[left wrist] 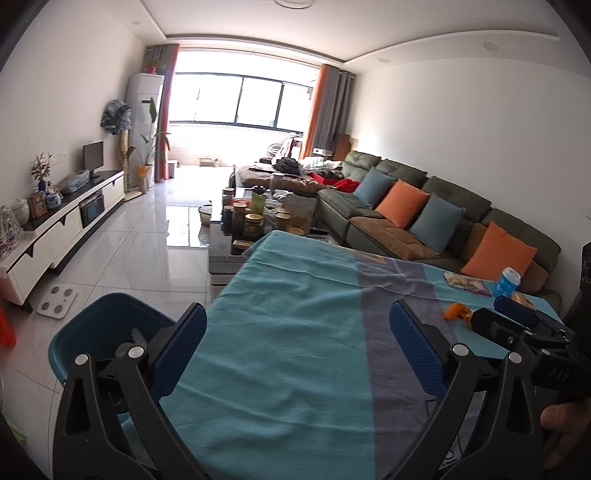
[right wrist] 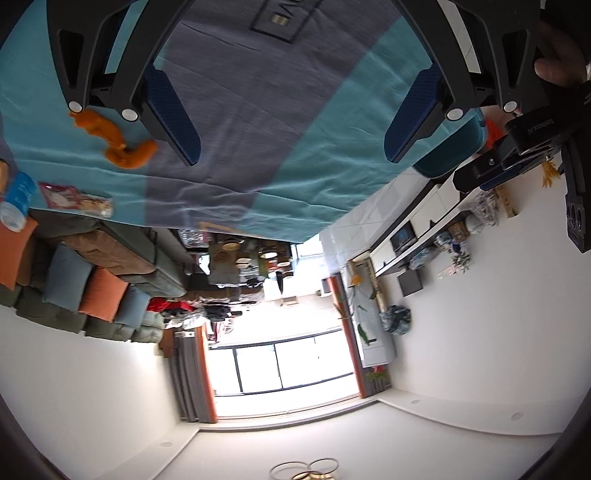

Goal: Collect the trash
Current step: 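Move both tools back over the table toward the orange peel pieces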

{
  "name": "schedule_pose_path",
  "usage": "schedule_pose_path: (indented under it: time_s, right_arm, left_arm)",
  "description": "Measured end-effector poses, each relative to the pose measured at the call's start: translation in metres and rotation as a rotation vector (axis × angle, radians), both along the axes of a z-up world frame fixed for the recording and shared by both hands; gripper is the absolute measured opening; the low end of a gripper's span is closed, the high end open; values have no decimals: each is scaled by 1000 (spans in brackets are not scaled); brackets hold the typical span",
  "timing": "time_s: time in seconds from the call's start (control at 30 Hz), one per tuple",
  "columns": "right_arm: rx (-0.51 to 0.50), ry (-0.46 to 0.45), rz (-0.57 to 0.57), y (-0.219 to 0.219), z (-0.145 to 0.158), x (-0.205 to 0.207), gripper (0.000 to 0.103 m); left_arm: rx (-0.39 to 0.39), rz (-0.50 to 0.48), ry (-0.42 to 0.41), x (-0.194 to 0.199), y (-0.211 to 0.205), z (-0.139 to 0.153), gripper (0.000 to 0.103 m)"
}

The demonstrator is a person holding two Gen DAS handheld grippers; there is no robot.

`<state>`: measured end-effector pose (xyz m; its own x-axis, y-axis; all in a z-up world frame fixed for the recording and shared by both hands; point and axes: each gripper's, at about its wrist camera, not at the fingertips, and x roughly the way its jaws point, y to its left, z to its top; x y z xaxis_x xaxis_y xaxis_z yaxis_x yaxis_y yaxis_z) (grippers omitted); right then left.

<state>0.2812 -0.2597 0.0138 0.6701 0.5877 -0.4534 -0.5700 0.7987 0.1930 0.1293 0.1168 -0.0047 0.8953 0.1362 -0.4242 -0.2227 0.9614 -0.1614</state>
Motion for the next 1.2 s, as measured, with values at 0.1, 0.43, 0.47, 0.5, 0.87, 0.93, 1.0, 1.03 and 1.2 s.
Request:
schedule_pose_path:
  time_s: [0.1,0.43,0.47,0.5,0.87,0.93,1.0,1.03,1.2]
  right_arm:
    - [-9,-16,-56,-20,0,-5,96]
    - [-52,-9,-241,-93,-12,-1,96]
    - [-59,-6,-252,-97,-14,0,96]
    - [-65,-2,-264,-102,-16,2,96]
    - [-115,42,-334,-134,-33,21,96]
    - [-129,55,-336,-136,-37,29,96]
    - [-133,76,-330,-138,-41,38,96]
    - [-138,89,-331,-138,-44,42,96]
    - [-153,153,-322,-140,-56,69,96]
  left_arm:
    - [10,-44,3,12,-18,-2,97]
    - [50,-171,-5,58,-67,-2,97]
    - [54,-181,-5,62,-71,-3,97]
    - [57,-191,-2,66,-75,-3,97]
    - [79,-327,54,114,-125,-24,97]
    - [73,-348,69,125,-134,-29,97]
    - [70,-371,84,139,-144,-34,97]
    - [67,-374,90,145,-148,-36,97]
    - [51,-423,165,190,-167,-50,97]
